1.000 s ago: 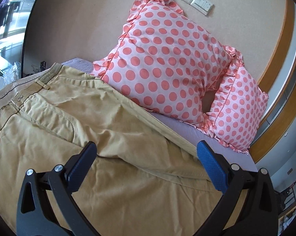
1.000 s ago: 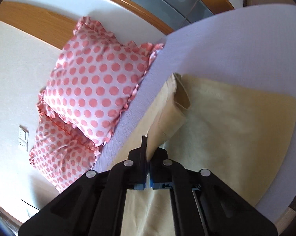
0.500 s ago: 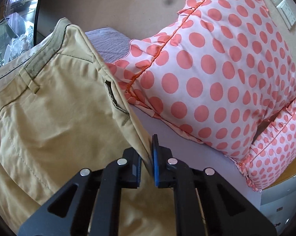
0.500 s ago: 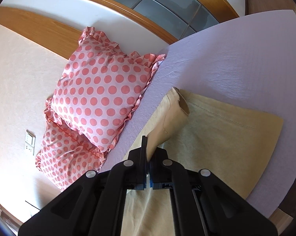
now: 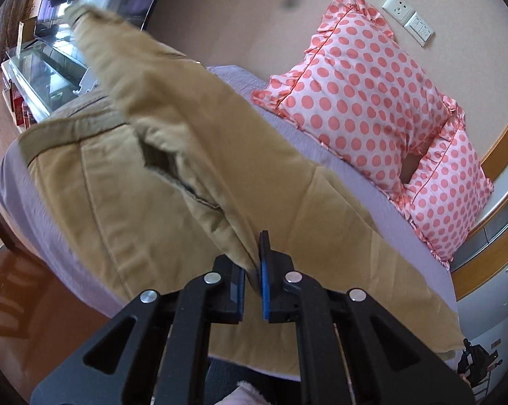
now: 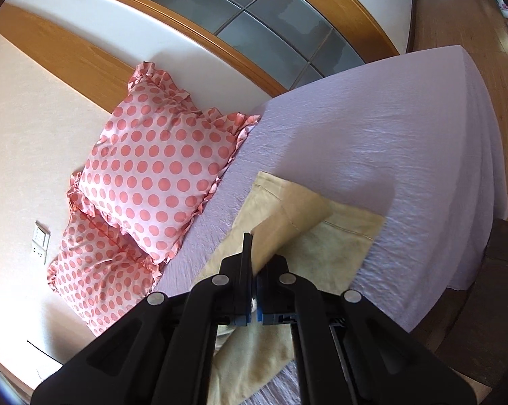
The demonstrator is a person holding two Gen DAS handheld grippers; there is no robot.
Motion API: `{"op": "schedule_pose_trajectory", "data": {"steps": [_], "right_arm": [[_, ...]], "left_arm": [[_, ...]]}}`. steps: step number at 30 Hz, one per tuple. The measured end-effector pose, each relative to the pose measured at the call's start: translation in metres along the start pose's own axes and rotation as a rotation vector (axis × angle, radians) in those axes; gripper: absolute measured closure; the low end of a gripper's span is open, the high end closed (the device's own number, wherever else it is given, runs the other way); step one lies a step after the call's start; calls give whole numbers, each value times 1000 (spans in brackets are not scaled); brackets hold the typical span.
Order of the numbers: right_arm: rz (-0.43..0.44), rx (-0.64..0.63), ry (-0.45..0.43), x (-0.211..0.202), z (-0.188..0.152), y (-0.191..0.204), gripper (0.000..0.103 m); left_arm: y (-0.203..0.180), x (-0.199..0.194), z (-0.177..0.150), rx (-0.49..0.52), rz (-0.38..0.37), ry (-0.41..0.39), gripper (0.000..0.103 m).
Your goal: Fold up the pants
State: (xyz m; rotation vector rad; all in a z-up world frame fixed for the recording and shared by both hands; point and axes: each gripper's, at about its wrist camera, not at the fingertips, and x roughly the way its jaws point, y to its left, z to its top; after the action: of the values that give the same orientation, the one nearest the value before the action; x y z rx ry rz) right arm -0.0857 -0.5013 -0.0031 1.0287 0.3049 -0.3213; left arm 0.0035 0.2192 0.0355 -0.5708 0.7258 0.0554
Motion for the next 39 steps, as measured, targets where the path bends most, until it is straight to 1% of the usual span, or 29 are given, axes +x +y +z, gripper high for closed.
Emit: {"op": "schedule_pose_trajectory", "data": {"steps": [2, 7, 9, 11, 13, 15, 16, 18, 20, 22, 23, 24, 25, 26, 28, 29, 30, 31, 32, 34, 36, 39], "right_arm": [[-17, 3, 5, -1, -2, -6, 102], [-29, 8, 9, -6, -6, -12, 102], [-46, 5, 5, -8, -7, -13, 101], [-87, -9, 9, -9, -7, -14, 101], [-134, -4, 5, -13, -7, -15, 88], [-184, -8, -40, -23, -6, -15, 39], [-195, -12, -65, -27, -6, -16, 34], [-208, -28, -82, -29, -6, -17, 34], [-205, -36, -66, -24, -6, -19, 38], [-203, -53, -66, -18, -9, -18, 43], [-204, -71, -66, -16, -11, -17, 49], [-192, -80, -55, -13, -14, -16, 57], [-172, -84, -44, -10, -17, -16, 60], [-154, -92, -37, -7, -20, -15, 66], [-138, -139, -26, -2, -28, -10, 72], [-130, -168, -25, 0, -33, -7, 81], [-118, -195, -20, 3, -37, -4, 93], [-113, -221, -20, 6, -41, 0, 95], [-107, -262, -38, 7, -44, 6, 97], [-86, -328, -42, 12, -48, 18, 98], [-39, -345, -35, 17, -48, 33, 98], [70, -415, -25, 23, -56, 79, 98]], "left_arm": [[6, -3, -12, -3, 12, 6, 96], [15, -6, -21, -10, -1, 9, 96], [16, -4, -23, -2, 3, 11, 95], [15, -3, -26, 11, 7, 13, 91], [17, -4, -28, 18, -13, 10, 86], [17, -9, -31, 27, -31, -8, 70], [17, -12, -32, 31, -38, -21, 66], [18, -19, -35, 35, -44, -47, 58], [23, -23, -36, 22, -55, -65, 54], [30, -29, -37, -3, -67, -86, 53], [34, -32, -38, -17, -67, -100, 52], [38, -36, -38, -33, -60, -118, 49], [43, -40, -38, -50, -53, -137, 48], [47, -43, -38, -69, -48, -154, 48], [59, -48, -36, -115, -39, -180, 48], [63, -49, -36, -134, -33, -185, 47], [67, -49, -35, -147, -29, -186, 47], [69, -48, -35, -156, -26, -183, 47], [71, -47, -36, -160, -27, -179, 47], [71, -44, -37, -158, -32, -171, 47], [70, -44, -37, -149, -33, -169, 45], [70, -45, -39, -141, -36, -180, 41]]}}
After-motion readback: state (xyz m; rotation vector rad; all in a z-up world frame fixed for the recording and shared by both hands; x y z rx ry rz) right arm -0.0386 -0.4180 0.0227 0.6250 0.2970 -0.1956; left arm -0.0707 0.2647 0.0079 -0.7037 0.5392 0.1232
